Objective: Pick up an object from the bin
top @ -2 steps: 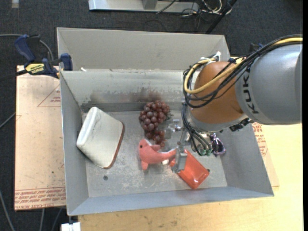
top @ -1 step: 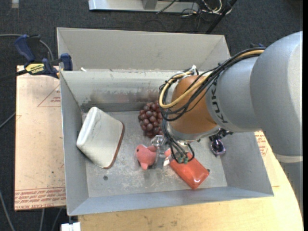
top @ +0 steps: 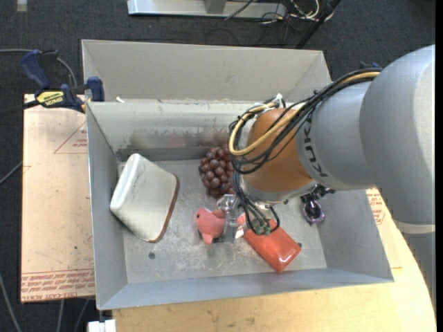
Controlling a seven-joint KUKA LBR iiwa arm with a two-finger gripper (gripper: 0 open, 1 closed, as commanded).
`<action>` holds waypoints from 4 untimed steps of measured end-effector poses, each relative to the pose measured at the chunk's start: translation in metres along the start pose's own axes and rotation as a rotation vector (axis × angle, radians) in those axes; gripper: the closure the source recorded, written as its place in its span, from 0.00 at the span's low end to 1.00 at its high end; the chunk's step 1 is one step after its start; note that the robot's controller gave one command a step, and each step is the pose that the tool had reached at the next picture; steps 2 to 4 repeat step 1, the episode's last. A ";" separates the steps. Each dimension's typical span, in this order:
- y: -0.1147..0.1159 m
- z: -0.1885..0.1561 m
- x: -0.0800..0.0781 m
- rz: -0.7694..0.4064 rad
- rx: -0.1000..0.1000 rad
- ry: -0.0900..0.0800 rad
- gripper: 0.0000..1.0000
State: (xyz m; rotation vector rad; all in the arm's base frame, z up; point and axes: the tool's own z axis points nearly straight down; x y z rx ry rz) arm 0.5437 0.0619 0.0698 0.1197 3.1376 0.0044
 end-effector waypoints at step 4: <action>0.001 -0.169 -0.008 0.007 -0.003 -0.011 1.00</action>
Offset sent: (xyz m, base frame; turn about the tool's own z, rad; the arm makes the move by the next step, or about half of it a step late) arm 0.0000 0.0000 0.0000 0.0000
